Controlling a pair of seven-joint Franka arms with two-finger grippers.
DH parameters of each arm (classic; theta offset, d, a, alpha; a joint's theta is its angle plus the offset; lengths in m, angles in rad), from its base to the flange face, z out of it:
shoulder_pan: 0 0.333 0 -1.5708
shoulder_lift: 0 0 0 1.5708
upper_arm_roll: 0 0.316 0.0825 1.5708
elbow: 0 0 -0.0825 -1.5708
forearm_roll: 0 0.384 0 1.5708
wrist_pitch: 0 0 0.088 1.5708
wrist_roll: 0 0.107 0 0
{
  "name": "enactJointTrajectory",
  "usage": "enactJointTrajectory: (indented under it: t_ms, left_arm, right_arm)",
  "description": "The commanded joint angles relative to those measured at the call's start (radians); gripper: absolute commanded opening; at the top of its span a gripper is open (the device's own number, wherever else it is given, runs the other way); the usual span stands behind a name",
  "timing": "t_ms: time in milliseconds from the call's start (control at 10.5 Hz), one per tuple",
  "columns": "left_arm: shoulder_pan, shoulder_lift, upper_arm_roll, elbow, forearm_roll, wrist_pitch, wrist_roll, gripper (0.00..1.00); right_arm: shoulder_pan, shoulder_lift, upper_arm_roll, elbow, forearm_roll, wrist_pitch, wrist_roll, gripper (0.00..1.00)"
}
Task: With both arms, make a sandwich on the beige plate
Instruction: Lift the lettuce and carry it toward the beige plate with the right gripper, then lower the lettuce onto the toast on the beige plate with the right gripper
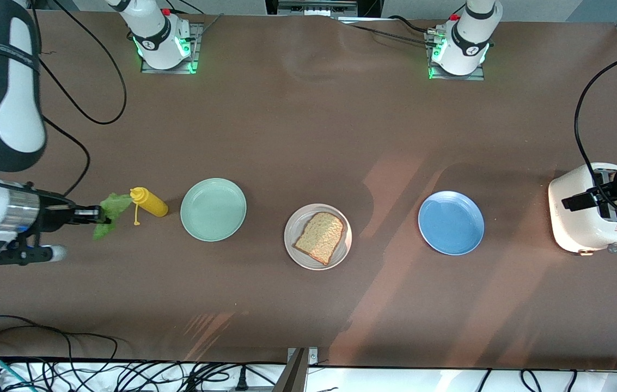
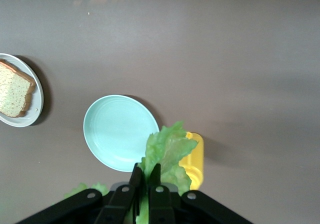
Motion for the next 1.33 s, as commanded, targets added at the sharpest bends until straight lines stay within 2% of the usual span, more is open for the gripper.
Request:
enactJointTrajectory:
  t_ms: [0,95,476,667,1143,1238]
  left_arm:
    - [0.005,-0.024,-0.009,-0.022,0.026,-0.002,0.007,1.0]
    - [0.005,-0.024,-0.009,-0.022,0.026,-0.002,0.007,1.0]
    - [0.005,-0.024,-0.009,-0.024,0.026,-0.002,0.007,1.0]
    - [0.005,-0.024,-0.009,-0.024,0.024,-0.002,0.007,1.0]
    - [0.005,-0.024,-0.009,-0.022,0.026,-0.002,0.007,1.0]
    - [0.005,-0.024,-0.009,-0.024,0.026,-0.002,0.007,1.0]
  right_arm:
    - [0.108,0.033,-0.006,0.019,-0.041,0.039,0.052,0.0]
    - [0.152,0.048,-0.008,0.016,-0.065,0.089,0.125,0.0]
    - [0.235,0.084,0.002,0.017,-0.049,0.212,0.303,0.0]
    - [0.265,0.113,0.02,0.017,0.002,0.29,0.385,0.0]
    - [0.35,0.168,0.011,0.017,-0.003,0.375,0.446,0.0]
    - [0.37,0.188,0.009,0.017,0.002,0.428,0.489,0.0]
